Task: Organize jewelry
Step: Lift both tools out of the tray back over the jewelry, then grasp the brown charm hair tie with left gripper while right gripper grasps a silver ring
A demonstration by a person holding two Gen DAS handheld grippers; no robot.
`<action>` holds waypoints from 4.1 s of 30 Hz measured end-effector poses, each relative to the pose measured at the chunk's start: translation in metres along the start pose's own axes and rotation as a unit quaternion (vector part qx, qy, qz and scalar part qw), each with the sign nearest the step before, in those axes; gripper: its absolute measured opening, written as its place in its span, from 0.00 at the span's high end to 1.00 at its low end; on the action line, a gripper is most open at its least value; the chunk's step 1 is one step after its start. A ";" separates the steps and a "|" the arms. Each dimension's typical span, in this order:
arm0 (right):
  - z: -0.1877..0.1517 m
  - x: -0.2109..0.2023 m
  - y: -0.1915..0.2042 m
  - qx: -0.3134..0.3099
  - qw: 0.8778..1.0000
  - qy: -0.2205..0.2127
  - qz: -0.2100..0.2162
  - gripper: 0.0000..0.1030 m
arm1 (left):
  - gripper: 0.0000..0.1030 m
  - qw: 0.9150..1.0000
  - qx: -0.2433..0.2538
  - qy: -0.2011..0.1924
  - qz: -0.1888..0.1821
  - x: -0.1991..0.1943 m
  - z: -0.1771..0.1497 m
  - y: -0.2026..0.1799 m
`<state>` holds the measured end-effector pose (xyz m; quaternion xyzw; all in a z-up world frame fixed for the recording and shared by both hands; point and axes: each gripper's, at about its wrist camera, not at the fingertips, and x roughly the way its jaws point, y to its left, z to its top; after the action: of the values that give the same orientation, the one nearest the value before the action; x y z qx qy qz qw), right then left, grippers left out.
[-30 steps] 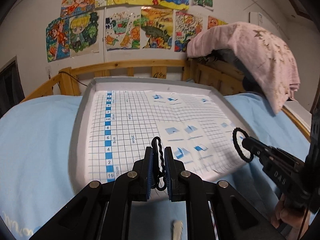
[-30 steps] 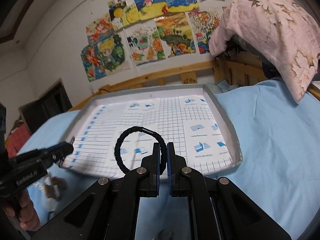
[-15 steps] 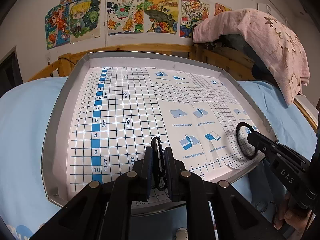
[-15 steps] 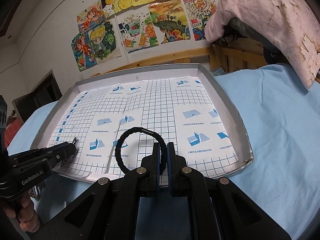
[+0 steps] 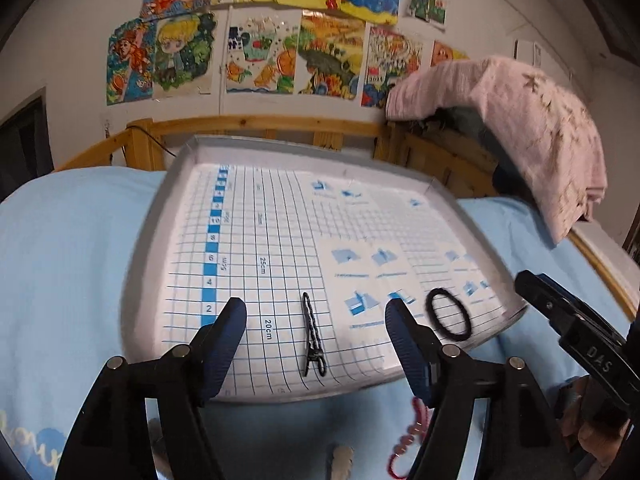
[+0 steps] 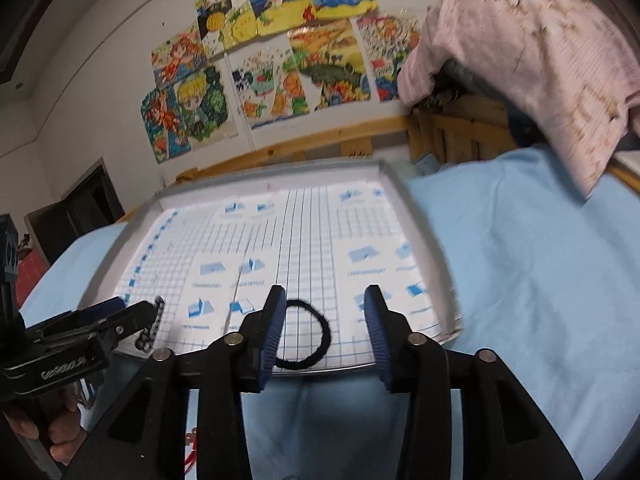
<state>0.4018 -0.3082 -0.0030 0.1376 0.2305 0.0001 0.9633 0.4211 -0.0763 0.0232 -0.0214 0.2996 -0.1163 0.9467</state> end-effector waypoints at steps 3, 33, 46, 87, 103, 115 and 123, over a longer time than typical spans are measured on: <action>0.004 -0.026 -0.005 0.001 1.000 -0.022 -0.001 0.44 | 0.17 1.000 -0.004 -0.016 0.001 -0.022 -0.002 -0.001; -0.085 -0.238 0.015 -0.057 0.994 -0.097 0.008 0.01 | 0.00 0.992 0.000 -0.109 0.066 -0.222 -0.146 0.008; -0.132 -0.250 0.020 -0.066 0.996 -0.063 -0.008 0.01 | 0.00 0.991 0.002 -0.102 0.081 -0.235 -0.188 0.018; -0.119 -0.234 0.022 -0.068 0.995 -0.073 -0.006 0.02 | 0.00 0.994 0.000 -0.062 0.085 -0.205 -0.160 0.034; -0.099 -0.170 0.038 -0.092 0.993 -0.023 0.072 0.27 | 0.36 0.999 -0.003 0.011 0.032 -0.131 -0.126 0.056; -0.117 -0.109 0.075 -0.125 0.979 0.072 0.143 0.44 | 0.53 0.998 -0.007 0.059 0.001 -0.086 -0.133 0.065; -0.134 -0.089 0.089 -0.148 0.972 0.112 0.145 0.48 | 0.65 0.998 0.002 0.062 -0.012 -0.080 -0.142 0.065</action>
<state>0.2681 -0.1932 -0.0541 0.0250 0.3116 0.1895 0.9308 0.2901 0.0092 -0.0550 -0.0161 0.3576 -0.1288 0.9248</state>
